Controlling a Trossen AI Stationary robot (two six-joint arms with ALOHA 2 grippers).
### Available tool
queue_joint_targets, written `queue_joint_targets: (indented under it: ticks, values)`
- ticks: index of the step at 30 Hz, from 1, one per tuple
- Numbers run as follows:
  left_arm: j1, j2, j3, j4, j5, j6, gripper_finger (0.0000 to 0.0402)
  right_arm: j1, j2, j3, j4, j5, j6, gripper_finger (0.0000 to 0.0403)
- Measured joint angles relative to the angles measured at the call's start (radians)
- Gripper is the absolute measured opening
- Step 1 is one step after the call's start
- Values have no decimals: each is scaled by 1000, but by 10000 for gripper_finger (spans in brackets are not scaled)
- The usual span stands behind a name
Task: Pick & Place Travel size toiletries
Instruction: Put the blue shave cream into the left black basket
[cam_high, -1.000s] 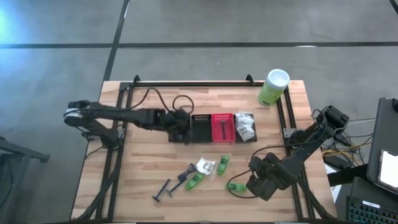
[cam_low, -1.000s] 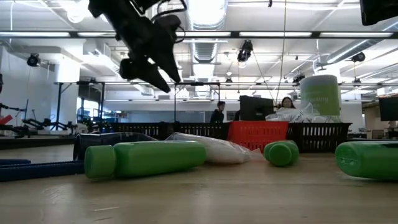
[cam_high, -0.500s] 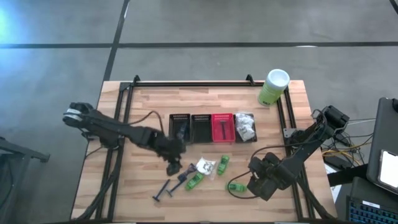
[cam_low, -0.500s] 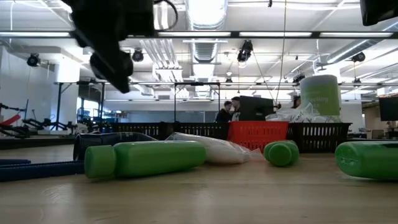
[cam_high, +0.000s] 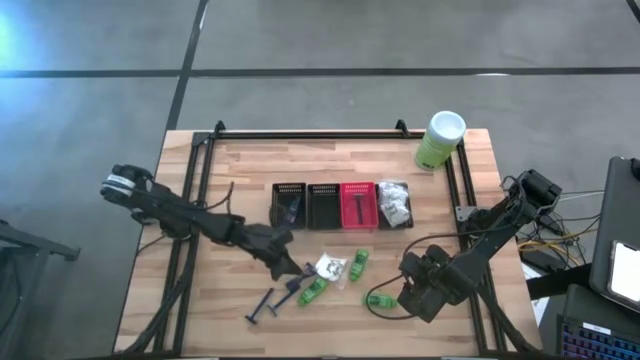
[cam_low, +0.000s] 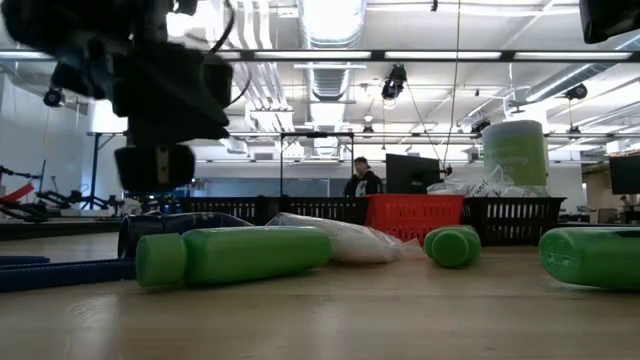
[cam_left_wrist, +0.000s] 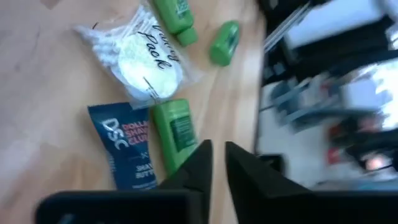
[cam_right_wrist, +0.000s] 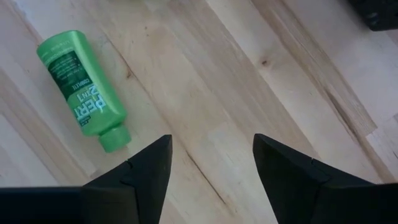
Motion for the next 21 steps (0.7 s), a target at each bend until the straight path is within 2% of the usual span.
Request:
queue_joint_targets:
  ticks: [3, 9, 14, 21]
  values:
    - [5, 0, -80, 135, 3, -99, 9, 0, 0, 0, 0, 0, 0, 223]
    - [1, 1, -91, 113, 3, -156, 10, 0, 0, 0, 1, 0, 5, 236]
    - [1, 23, -5, -26, 1, -112, 5, 0, 0, 0, 1, 0, 10, 244]
    - [0, 165, 179, -288, 14, 21, 10, 0, 0, 0, 1, 0, 42, 250]
